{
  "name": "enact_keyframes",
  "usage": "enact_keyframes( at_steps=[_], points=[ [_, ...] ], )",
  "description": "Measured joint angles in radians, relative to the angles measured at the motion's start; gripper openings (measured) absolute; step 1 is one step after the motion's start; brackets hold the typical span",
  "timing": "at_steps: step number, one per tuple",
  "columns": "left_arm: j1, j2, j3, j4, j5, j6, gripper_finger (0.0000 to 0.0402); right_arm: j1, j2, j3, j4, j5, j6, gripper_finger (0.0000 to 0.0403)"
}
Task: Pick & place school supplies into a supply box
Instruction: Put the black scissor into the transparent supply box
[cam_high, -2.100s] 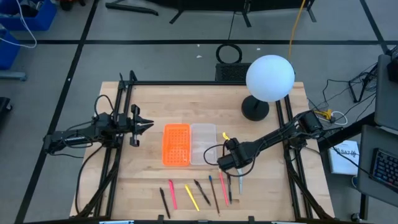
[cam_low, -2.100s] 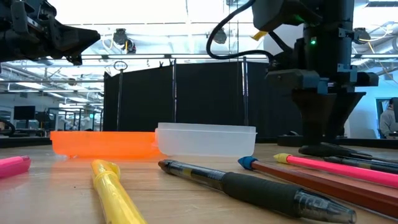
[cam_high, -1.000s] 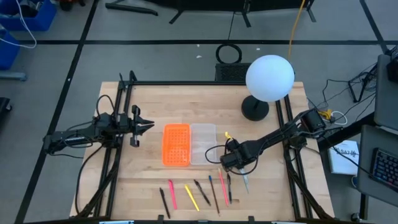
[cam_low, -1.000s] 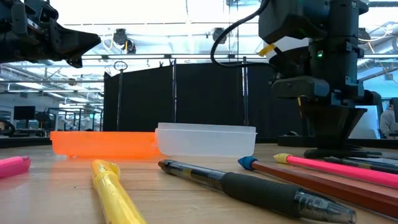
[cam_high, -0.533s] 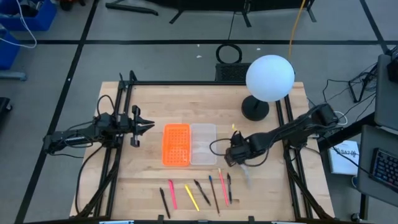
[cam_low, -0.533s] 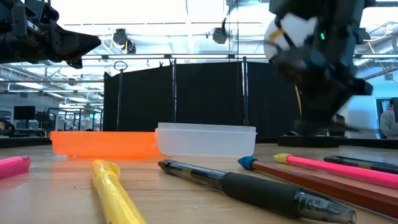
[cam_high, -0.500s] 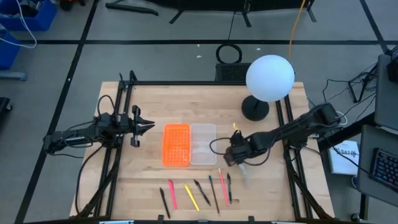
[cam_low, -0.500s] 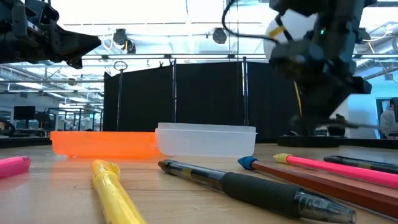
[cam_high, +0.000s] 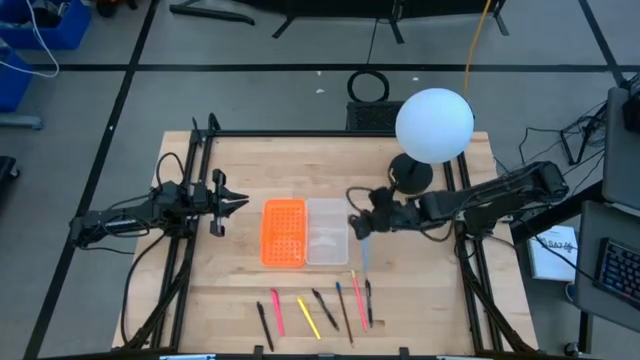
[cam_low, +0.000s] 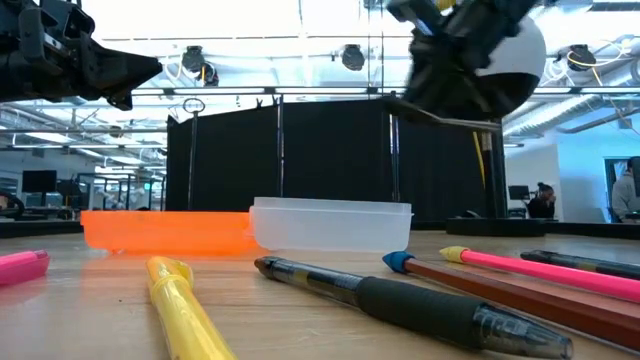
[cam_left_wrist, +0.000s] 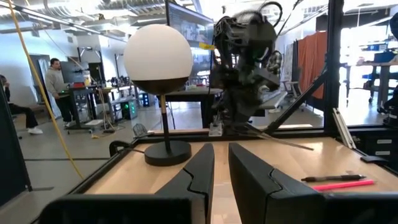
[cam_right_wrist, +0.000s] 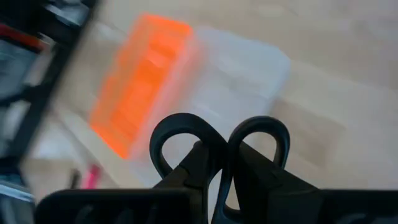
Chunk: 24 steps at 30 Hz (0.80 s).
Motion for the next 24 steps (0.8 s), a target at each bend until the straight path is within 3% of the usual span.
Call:
enact_keyframes(
  at_steps=[4,12,20,24],
  points=[
    [0.000,0.000,0.000,0.000,0.000,0.010,0.0058,-0.087,0.020,0.002,0.152,-0.054,-0.072,0.0040],
    [0.000,0.000,0.000,-0.015,-0.005,0.054,0.0058,-0.218,0.194,0.086,0.224,-0.211,-0.141,0.0040],
    [0.000,0.000,0.000,-0.036,-0.038,0.067,0.0058,-0.275,0.403,0.389,-0.070,-0.265,-0.225,0.0040],
    [0.000,0.000,0.000,-0.038,-0.051,0.064,0.0058,-0.278,0.480,0.476,-0.164,-0.314,-0.210,0.0040]
  ],
)
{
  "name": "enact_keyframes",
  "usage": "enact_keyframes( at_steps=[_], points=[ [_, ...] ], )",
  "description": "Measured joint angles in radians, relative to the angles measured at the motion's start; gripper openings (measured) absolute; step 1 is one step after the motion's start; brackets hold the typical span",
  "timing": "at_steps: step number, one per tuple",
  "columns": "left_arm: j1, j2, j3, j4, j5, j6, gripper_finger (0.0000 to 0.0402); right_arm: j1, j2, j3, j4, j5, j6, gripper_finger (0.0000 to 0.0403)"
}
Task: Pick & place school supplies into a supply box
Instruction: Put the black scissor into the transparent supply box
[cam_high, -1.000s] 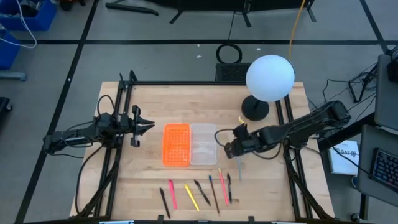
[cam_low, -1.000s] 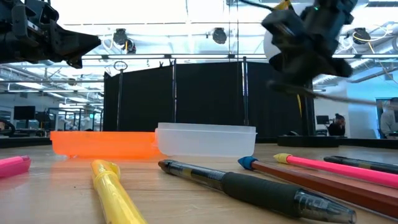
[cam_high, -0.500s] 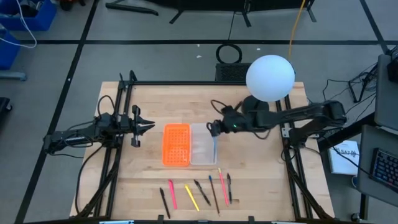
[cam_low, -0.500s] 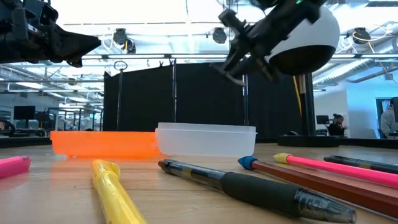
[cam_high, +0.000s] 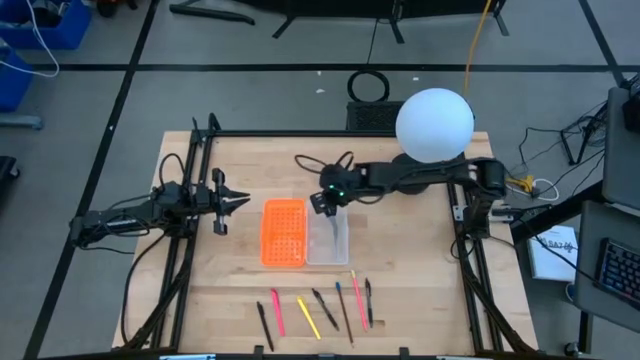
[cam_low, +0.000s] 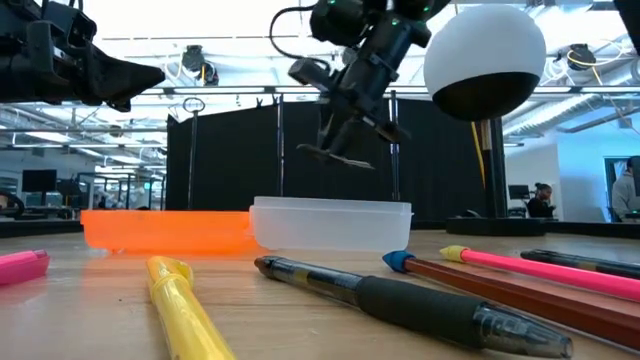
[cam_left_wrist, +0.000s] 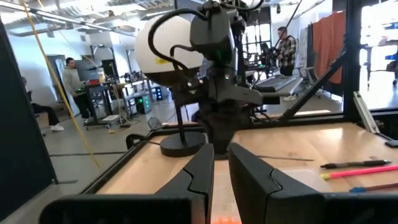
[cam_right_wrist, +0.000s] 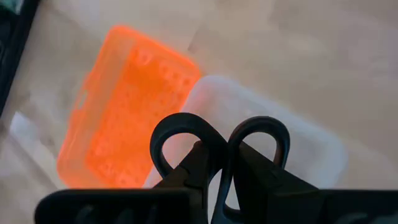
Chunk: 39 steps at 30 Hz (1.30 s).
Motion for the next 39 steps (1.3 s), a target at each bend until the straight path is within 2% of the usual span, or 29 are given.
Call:
enact_keyframes(
  at_steps=[14,23,39],
  points=[
    [0.000,0.000,0.000,-0.020,0.000,0.004,0.0058,-0.011,0.092,0.006,0.046,-0.021,-0.034,0.0040],
    [0.000,0.000,0.000,-0.019,0.000,0.005,0.0058,-0.032,0.122,0.006,0.050,0.031,-0.042,0.0040],
    [0.000,0.000,0.000,-0.013,0.000,0.005,0.0058,-0.031,0.166,0.005,0.036,0.028,-0.053,0.0040]
  ],
)
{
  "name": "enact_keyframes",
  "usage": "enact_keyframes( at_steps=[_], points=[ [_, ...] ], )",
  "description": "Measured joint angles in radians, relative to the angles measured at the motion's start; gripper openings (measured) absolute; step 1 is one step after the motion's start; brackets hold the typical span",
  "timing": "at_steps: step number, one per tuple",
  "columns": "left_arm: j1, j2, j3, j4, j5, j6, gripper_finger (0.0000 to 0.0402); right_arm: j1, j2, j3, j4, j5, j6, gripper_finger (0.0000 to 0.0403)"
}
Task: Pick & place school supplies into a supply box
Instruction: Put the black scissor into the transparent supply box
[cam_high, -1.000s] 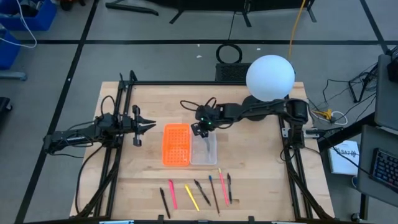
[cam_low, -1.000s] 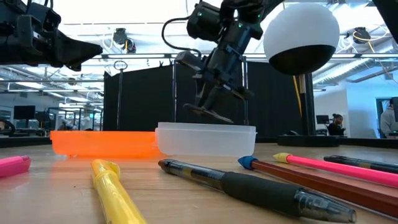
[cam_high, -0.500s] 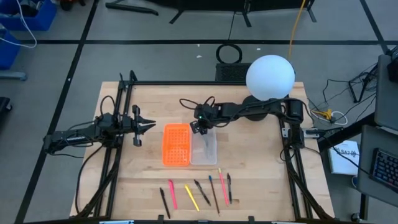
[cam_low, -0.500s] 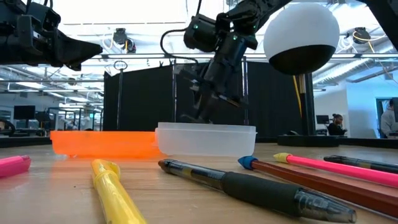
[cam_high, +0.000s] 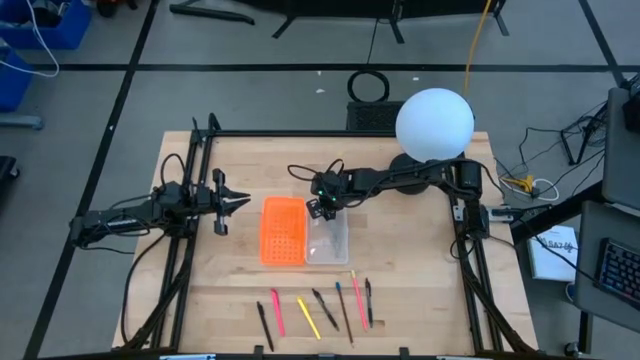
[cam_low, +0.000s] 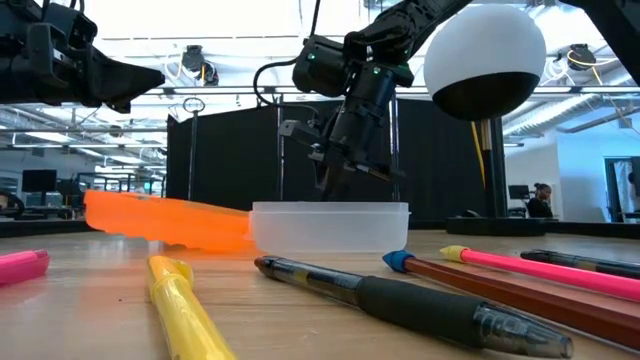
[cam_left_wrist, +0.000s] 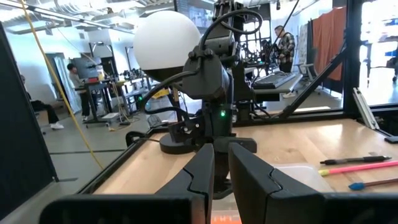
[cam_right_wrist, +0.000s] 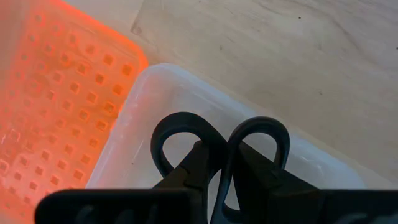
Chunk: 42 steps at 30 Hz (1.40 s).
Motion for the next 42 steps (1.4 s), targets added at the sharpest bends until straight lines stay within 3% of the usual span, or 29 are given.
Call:
enact_keyframes(
  at_steps=[25,35,42],
  points=[
    [0.000,0.000,0.000,0.002,0.000,-0.001,0.0058,0.001,0.001,-0.002,-0.070,0.028,0.027,0.0042],
    [0.000,0.000,0.000,0.001,0.001,-0.028,0.0058,0.001,0.001,-0.002,-0.068,0.033,-0.001,0.0080],
    [0.000,0.000,0.000,0.029,0.002,-0.061,0.0058,0.001,0.001,-0.002,-0.060,0.058,-0.021,0.0081]
  ],
)
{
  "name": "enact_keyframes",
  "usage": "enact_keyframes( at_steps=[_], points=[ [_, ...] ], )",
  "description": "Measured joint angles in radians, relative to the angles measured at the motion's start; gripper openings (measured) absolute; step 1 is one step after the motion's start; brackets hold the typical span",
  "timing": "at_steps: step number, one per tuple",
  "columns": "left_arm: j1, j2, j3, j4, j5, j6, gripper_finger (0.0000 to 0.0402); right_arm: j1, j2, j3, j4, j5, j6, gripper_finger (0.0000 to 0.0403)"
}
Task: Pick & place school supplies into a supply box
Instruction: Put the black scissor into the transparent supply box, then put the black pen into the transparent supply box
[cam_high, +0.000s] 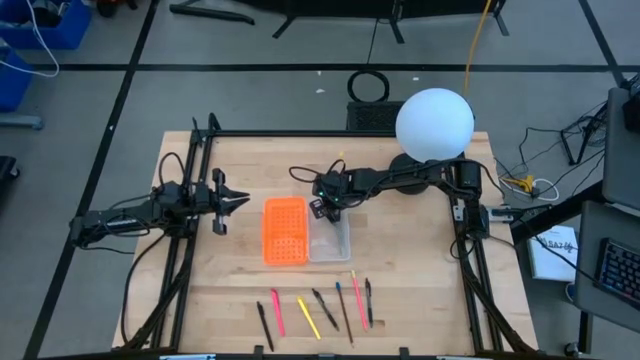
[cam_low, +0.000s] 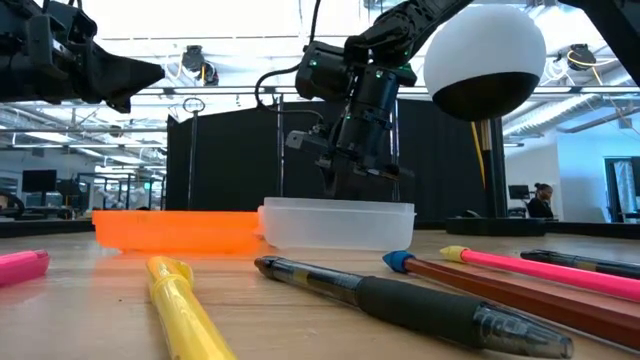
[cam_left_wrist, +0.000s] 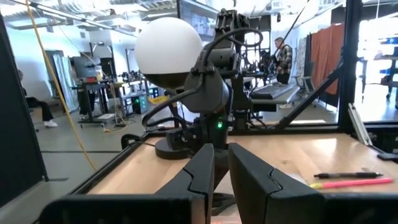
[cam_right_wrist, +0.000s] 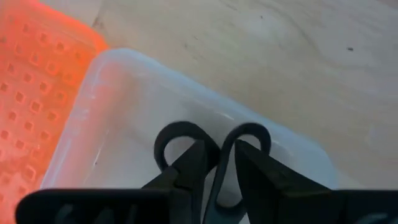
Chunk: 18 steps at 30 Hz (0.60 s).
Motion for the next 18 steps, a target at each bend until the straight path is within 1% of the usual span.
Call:
enact_keyframes(
  at_steps=[6,10,12,13,17,18],
  points=[
    [0.000,0.000,0.000,0.000,0.000,0.004,0.0058,0.000,-0.011,0.000,0.055,-0.014,-0.082,0.0081],
    [0.000,0.000,0.000,-0.001,0.000,0.004,0.0058,-0.002,-0.076,0.000,0.082,-0.086,-0.203,0.0081],
    [0.000,0.000,0.000,-0.002,0.000,0.002,0.0058,-0.001,-0.123,0.000,0.082,-0.075,-0.276,0.0081],
    [0.000,0.000,0.000,-0.006,0.000,-0.010,0.0058,0.007,-0.151,0.000,0.081,-0.039,-0.313,0.0081],
    [0.000,0.000,0.000,-0.016,-0.002,-0.049,0.0058,0.074,-0.274,-0.001,0.113,0.267,-0.505,0.0082],
    [0.000,0.000,0.000,-0.016,-0.002,-0.048,0.0058,0.093,-0.306,-0.013,0.141,0.313,-0.556,0.0082]
  ],
)
